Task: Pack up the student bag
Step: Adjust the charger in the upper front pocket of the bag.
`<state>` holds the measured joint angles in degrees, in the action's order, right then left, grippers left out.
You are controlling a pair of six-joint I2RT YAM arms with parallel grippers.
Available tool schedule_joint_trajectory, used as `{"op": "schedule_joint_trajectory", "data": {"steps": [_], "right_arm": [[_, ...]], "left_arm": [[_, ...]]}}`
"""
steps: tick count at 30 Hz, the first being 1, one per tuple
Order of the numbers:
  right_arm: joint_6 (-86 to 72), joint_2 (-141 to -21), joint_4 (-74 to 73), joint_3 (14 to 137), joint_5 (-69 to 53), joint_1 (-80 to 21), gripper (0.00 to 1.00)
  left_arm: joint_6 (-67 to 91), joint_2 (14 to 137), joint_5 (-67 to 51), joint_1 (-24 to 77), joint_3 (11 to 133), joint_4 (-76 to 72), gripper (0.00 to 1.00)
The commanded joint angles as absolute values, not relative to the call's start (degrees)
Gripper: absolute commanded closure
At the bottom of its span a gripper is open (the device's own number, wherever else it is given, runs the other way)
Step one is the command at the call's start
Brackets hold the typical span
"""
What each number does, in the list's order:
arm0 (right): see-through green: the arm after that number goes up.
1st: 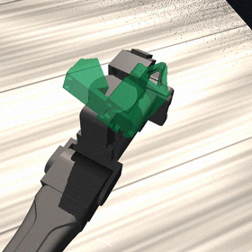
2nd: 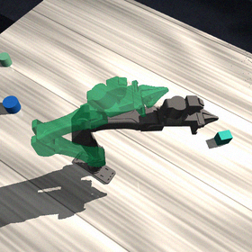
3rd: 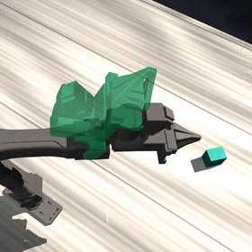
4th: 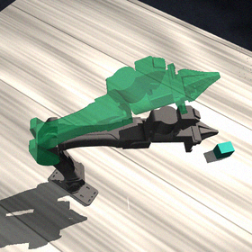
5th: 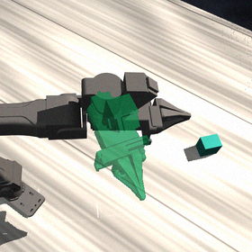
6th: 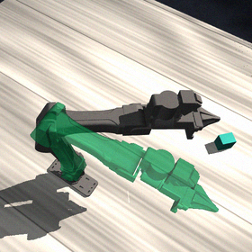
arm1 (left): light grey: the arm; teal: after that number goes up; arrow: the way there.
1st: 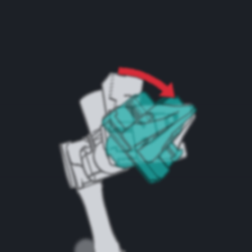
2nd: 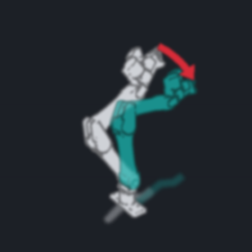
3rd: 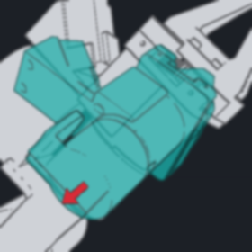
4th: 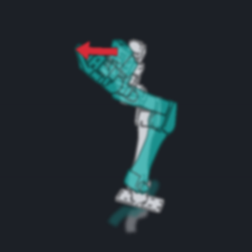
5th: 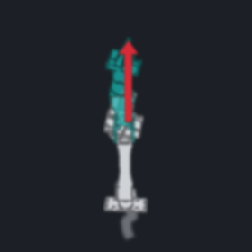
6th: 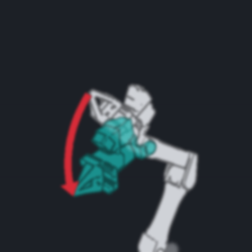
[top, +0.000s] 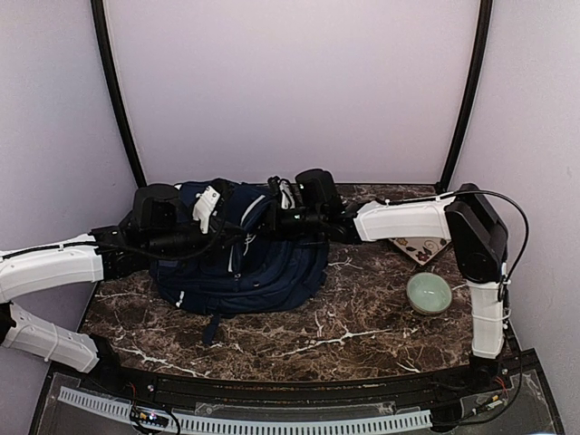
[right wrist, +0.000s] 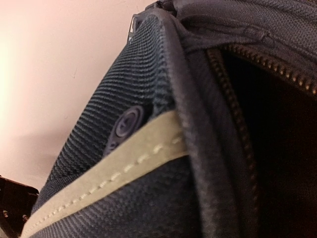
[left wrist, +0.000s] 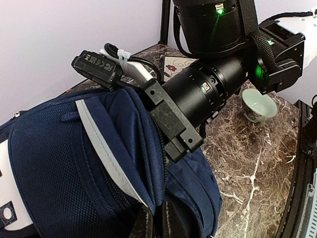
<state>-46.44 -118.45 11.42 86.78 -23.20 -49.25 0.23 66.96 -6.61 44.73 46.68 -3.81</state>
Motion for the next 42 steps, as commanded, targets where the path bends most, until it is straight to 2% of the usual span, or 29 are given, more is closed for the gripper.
{"op": "schedule_joint_trajectory", "data": {"steps": [1,4,15,21,25,27,29,30,36,42], "right_arm": [[-54.82,-121.17,22.1,89.2,-21.57,-47.19,0.81],[-56.44,-120.12,23.61,87.59,-23.41,-46.5,0.8],[-44.88,-104.27,5.22,79.59,-23.62,-46.47,0.7],[-41.04,-100.57,-1.21,77.0,-21.73,-46.14,0.68],[-39.56,-98.21,-3.17,74.98,-18.12,-46.08,0.67],[-38.45,-97.83,-5.16,74.54,-15.36,-46.09,0.66],[-37.44,-98.56,-6.85,74.94,-13.75,-46.14,0.67],[-37.29,-98.99,-6.79,75.09,-13.99,-46.14,0.67],[-42.28,-103.67,2.37,74.11,-26.15,-46.78,0.68],[-46.34,-105.34,7.46,73.83,-27.29,-48.62,0.68]], "left_arm": [[0.51,66.21,-10.67,45.09,48.51,-5.63,1.0],[0.61,66.67,-10.51,45.09,48.47,-5.56,1.0],[-1.27,68.69,-8.38,45.09,50.89,-1.02,1.0],[-1.46,69.96,-10.6,45.03,51.3,-0.77,1.0],[-4.72,70.86,-13.23,45.06,53.19,1.97,0.89],[-6.52,70.93,-14.41,45.09,53.43,2.68,0.86],[-6.89,71.05,-14.46,45.05,53.15,2.37,0.98],[-6.79,71.28,-14.29,45.06,53.08,2.15,1.0],[-6.42,71.75,-12.85,45.05,52.96,1.8,1.0],[-6.09,71.15,-13.34,45.06,52.77,1.58,1.0]]}}
